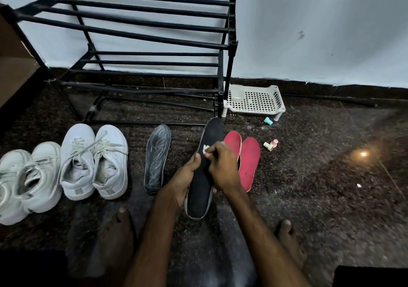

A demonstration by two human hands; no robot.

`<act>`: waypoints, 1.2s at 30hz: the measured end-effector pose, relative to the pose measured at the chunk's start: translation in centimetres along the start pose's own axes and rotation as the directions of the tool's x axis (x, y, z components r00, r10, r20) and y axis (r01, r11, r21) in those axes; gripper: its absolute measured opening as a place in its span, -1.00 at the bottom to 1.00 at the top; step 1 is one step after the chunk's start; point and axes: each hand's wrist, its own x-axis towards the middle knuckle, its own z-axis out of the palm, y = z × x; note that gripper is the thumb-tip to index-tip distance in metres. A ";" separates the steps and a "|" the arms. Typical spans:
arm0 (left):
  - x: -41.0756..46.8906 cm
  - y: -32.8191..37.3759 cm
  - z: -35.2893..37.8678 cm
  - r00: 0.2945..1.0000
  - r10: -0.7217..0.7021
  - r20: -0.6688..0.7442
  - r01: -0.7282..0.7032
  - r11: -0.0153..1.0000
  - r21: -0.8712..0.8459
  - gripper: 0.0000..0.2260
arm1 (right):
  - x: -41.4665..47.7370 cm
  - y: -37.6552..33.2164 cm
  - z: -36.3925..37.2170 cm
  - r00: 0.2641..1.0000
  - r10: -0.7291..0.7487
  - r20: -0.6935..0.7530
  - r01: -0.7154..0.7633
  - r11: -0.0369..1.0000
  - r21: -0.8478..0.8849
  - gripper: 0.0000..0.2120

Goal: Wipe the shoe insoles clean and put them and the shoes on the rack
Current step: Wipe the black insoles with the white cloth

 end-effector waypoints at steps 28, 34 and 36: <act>1.1 -0.7 -0.9 0.991 -0.039 -0.125 0.026 0.994 -0.105 -0.37 | 5.5 -2.6 1.6 0.990 0.141 0.019 -0.142 0.985 0.094 -0.86; -0.1 -0.7 -3.9 0.991 -0.132 0.029 0.130 0.990 0.062 -0.32 | 10.5 2.5 -1.4 0.968 0.248 -0.026 -0.248 0.944 -0.218 -0.86; -0.2 -0.7 -4.6 0.995 -0.095 0.017 0.095 0.995 -0.037 -0.34 | 10.0 4.3 -2.4 0.949 0.299 -0.104 -0.312 0.938 -0.152 -0.86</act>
